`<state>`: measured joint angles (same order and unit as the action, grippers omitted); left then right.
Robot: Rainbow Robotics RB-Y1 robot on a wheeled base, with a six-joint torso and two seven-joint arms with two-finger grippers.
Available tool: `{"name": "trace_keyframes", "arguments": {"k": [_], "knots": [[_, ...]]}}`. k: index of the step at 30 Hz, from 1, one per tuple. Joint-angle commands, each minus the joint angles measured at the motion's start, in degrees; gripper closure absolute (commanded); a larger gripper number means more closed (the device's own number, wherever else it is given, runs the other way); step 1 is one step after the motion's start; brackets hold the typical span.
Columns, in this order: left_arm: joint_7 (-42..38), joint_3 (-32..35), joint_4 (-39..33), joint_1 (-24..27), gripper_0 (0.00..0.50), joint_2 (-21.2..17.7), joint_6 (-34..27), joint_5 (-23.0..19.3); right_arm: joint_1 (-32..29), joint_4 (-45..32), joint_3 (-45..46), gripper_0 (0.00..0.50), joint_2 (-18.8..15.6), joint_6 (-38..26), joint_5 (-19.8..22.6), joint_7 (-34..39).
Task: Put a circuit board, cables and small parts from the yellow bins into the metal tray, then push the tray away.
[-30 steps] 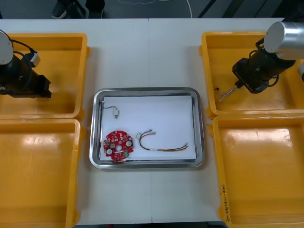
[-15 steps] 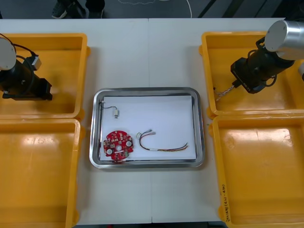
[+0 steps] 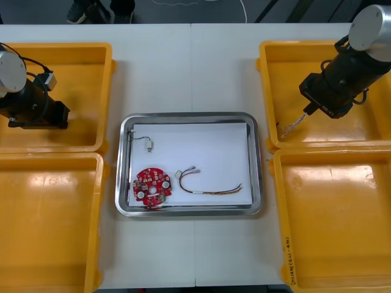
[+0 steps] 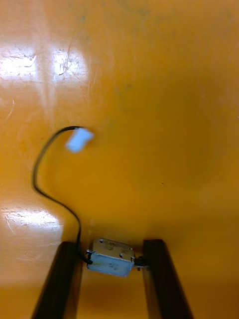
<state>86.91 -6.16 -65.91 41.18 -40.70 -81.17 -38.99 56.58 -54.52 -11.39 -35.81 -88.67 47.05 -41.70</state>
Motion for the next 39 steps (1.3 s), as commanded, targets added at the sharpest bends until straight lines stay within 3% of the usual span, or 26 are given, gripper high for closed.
{"name": "trace_keyframes", "arguments": {"k": [1, 11, 20, 30, 39], "knots": [[4.85, 1.33, -0.63, -0.66, 0.488, 0.97, 0.58, 0.94, 1.61, -6.3, 4.01, 0.5, -3.39, -3.44, -0.38, -4.71], [4.5, 2.91, -0.8, -0.4, 0.5, 0.97, -0.56, 0.76, 1.78, -14.65, 4.36, 0.5, -3.83, -8.98, -0.46, -10.42], [4.32, 6.6, -4.32, 0.22, 0.5, 0.88, -6.98, 1.2, 1.17, -19.48, 4.36, 0.5, -4.18, -14.69, -0.2, -20.62], [3.97, 9.24, -8.54, 0.22, 0.5, -0.35, -13.4, 1.11, -1.82, -28.27, 3.75, 0.5, -3.92, -18.73, 2.88, -32.57], [3.53, 9.42, -10.73, 0.22, 0.5, -2.2, -16.47, -0.03, -1.82, -39.17, -3.81, 0.5, -3.13, -19.08, 6.04, -34.06]]}}
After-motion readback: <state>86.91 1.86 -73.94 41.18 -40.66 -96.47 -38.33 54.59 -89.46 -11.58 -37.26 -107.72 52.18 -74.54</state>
